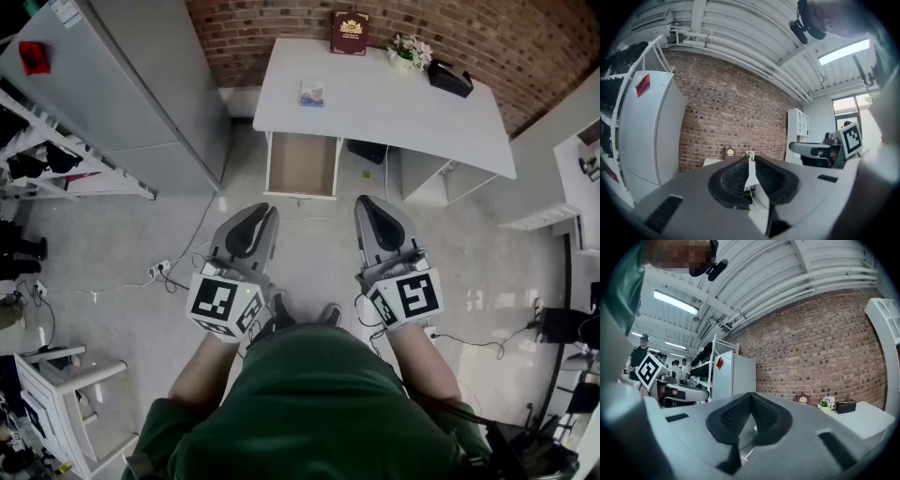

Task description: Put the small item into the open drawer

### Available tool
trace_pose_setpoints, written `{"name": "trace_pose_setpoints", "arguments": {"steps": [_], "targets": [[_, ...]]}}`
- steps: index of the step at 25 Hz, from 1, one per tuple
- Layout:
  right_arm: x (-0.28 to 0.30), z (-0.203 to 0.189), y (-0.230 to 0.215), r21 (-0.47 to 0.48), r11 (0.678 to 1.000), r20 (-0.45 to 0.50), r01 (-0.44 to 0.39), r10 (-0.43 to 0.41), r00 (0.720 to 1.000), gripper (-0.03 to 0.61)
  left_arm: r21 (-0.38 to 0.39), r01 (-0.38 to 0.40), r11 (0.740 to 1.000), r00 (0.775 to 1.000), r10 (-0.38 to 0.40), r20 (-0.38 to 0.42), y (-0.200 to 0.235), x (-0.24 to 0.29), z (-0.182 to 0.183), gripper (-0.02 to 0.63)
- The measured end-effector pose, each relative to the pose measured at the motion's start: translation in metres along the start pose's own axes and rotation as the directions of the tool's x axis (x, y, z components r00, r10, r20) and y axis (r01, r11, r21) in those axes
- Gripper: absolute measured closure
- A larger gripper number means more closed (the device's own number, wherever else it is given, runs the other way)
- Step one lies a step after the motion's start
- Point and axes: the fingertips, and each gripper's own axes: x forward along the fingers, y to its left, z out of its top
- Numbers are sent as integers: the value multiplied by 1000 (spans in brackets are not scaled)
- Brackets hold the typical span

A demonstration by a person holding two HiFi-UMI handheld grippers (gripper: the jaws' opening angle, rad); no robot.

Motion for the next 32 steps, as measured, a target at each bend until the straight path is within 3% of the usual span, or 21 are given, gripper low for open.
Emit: {"name": "trace_pose_setpoints", "arguments": {"steps": [9, 17, 25, 32], "targets": [[38, -8, 34, 39, 999, -22, 3, -2, 1000, 575, -24, 34, 999, 999, -34, 7, 53, -7, 0, 574], [64, -13, 50, -34, 996, -60, 83, -85, 995, 575, -63, 101, 993, 995, -101, 13, 93, -6, -10, 574], [72, -26, 39, -30, 993, -103, 113, -115, 988, 575, -89, 120, 989, 992, -121, -16, 104, 12, -24, 574], [87, -44, 6, 26, 995, -100, 95, -92, 991, 575, -57, 92, 994, 995, -94, -39, 102, 39, -30, 574]]}}
